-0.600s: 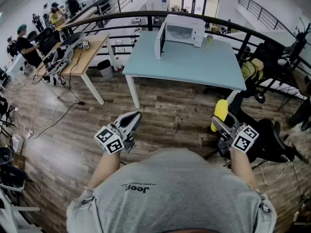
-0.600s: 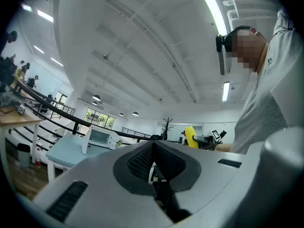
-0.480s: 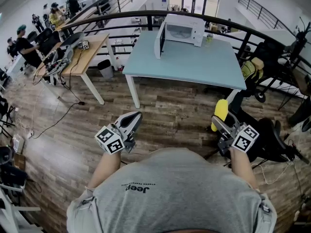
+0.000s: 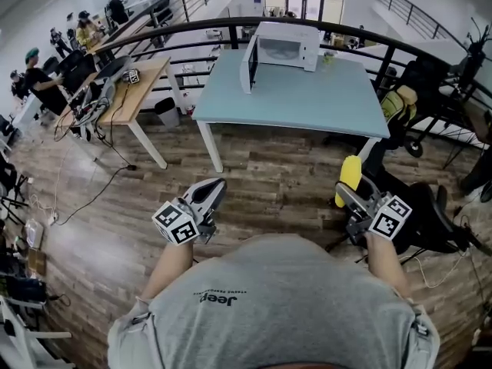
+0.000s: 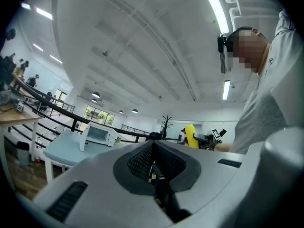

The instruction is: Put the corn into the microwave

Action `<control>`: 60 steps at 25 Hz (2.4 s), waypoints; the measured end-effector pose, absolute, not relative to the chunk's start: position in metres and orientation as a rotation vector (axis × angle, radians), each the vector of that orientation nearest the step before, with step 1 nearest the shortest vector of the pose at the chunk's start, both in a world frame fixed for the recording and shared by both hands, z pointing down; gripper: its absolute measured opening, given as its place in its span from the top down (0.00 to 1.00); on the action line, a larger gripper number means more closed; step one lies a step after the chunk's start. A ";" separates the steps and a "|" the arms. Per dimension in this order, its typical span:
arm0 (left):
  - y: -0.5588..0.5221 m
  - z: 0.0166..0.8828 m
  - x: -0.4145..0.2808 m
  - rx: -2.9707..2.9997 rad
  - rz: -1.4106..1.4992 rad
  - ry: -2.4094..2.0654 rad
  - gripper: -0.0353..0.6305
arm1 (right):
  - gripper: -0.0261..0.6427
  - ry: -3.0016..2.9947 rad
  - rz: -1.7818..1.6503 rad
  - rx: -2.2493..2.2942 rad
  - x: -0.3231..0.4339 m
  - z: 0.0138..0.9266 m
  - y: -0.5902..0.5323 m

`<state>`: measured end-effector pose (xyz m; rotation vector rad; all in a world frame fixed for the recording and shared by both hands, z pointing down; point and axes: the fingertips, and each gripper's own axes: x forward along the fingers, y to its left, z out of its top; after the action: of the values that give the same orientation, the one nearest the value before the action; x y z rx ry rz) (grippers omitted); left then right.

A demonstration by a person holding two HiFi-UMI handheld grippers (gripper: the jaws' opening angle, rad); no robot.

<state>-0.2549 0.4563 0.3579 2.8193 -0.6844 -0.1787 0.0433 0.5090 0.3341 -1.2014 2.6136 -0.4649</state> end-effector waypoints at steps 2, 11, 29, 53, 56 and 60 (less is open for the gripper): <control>0.456 0.357 -0.248 2.826 -0.165 -0.681 0.92 | 0.56 2.612 -0.470 -1.205 0.048 0.335 0.510; 0.461 0.357 -0.201 2.796 -0.185 -0.675 0.92 | 0.56 2.607 -0.456 -1.221 0.088 0.333 0.532; 0.501 0.355 -0.106 2.758 -0.126 -0.695 0.92 | 0.56 2.670 -0.435 -1.112 0.145 0.342 0.574; 0.318 0.364 -0.220 2.803 -0.195 -0.523 0.92 | 0.56 2.657 -0.440 -1.238 0.024 0.338 0.401; 0.287 0.362 -0.247 2.817 -0.191 -0.515 0.92 | 0.56 2.660 -0.432 -1.244 0.001 0.332 0.369; 0.253 0.361 -0.279 2.811 -0.206 -0.531 0.92 | 0.56 2.651 -0.444 -1.250 -0.023 0.328 0.331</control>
<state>-0.2792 0.2527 0.3607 2.8114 -0.5308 -0.2057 -0.0234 0.3309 0.3279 -1.2500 2.6508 -0.4445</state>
